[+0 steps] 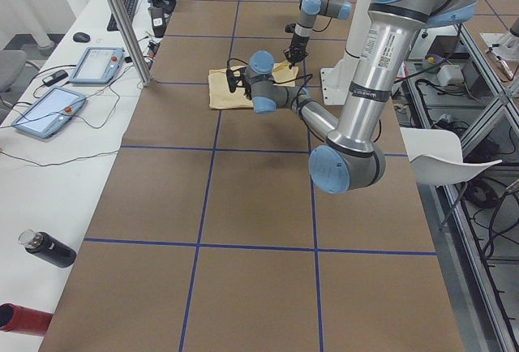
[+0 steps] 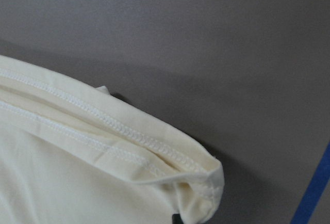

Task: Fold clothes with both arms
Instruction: 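Lower the left gripper to the other near corner and grasp it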

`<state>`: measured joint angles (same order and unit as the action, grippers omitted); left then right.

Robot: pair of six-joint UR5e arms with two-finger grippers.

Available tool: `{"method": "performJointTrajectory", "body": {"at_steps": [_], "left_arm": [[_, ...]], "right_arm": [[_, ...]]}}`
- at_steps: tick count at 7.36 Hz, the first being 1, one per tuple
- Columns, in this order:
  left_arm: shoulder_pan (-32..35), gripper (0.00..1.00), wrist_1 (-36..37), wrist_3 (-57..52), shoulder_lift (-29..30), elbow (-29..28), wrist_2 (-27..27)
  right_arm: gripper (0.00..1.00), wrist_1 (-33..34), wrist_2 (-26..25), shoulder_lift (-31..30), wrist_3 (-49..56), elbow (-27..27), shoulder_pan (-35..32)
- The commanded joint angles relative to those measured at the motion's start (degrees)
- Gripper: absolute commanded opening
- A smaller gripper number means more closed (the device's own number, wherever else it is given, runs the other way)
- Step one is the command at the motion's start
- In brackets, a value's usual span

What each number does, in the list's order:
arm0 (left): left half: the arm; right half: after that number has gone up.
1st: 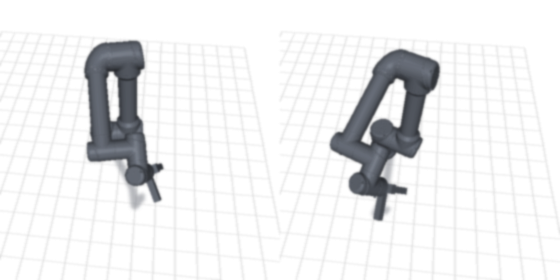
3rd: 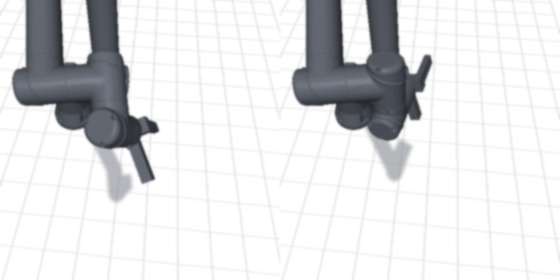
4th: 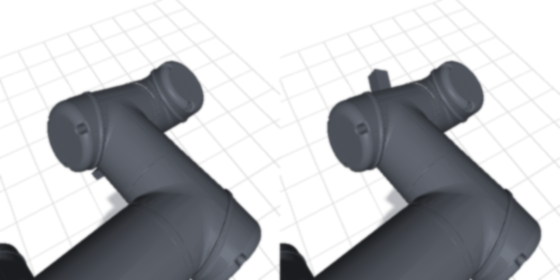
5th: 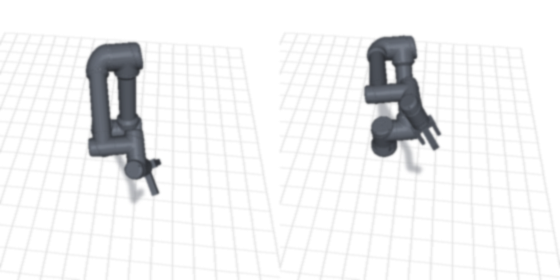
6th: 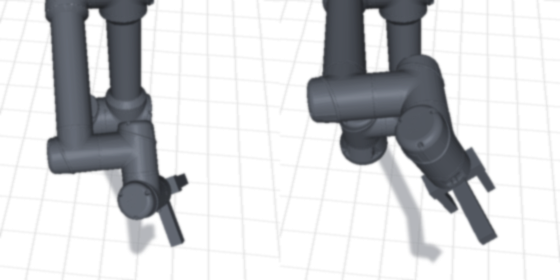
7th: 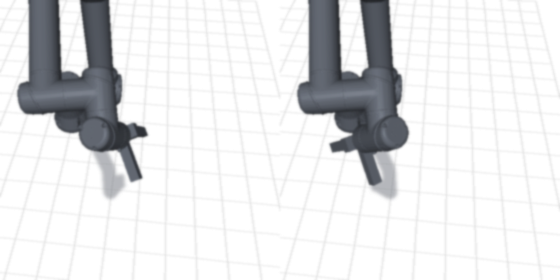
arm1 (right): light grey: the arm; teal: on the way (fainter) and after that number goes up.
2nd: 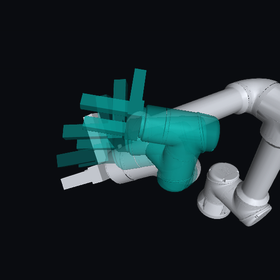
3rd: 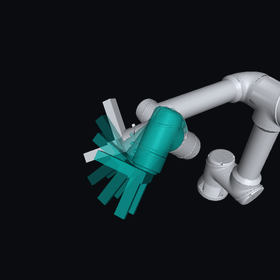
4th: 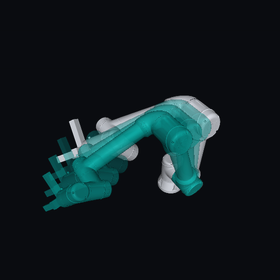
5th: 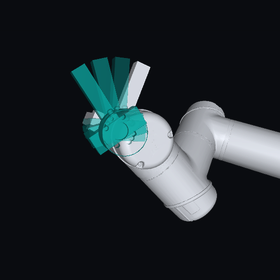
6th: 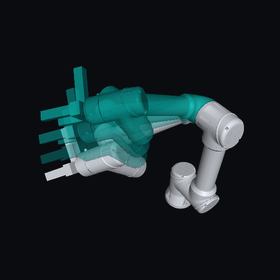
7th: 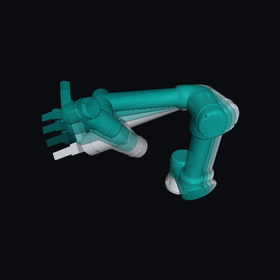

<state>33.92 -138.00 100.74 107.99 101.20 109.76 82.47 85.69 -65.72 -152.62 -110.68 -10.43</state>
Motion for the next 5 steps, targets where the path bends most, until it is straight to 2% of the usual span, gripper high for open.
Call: {"method": "performJointTrajectory", "body": {"at_steps": [1,2,4,5], "left_arm": [[-11.0,0.99,0.1,12.4,-3.8,5.8,-7.4],[-13.6,1.0,0.0,15.5,-6.1,7.7,-8.5],[-19.4,0.98,0.9,18.8,-6.6,7.1,-13.7],[-19.5,0.88,3.0,21.4,-6.0,7.0,-13.8]], "right_arm": [[0.0,0.1,0.0,-0.1,0.0,-0.1,0.0],[0.0,0.1,0.0,-0.1,0.0,-0.1,0.1],[0.0,0.1,0.1,0.0,0.0,-0.1,0.1],[0.0,0.1,0.0,0.0,0.0,-0.1,0.1]]}}
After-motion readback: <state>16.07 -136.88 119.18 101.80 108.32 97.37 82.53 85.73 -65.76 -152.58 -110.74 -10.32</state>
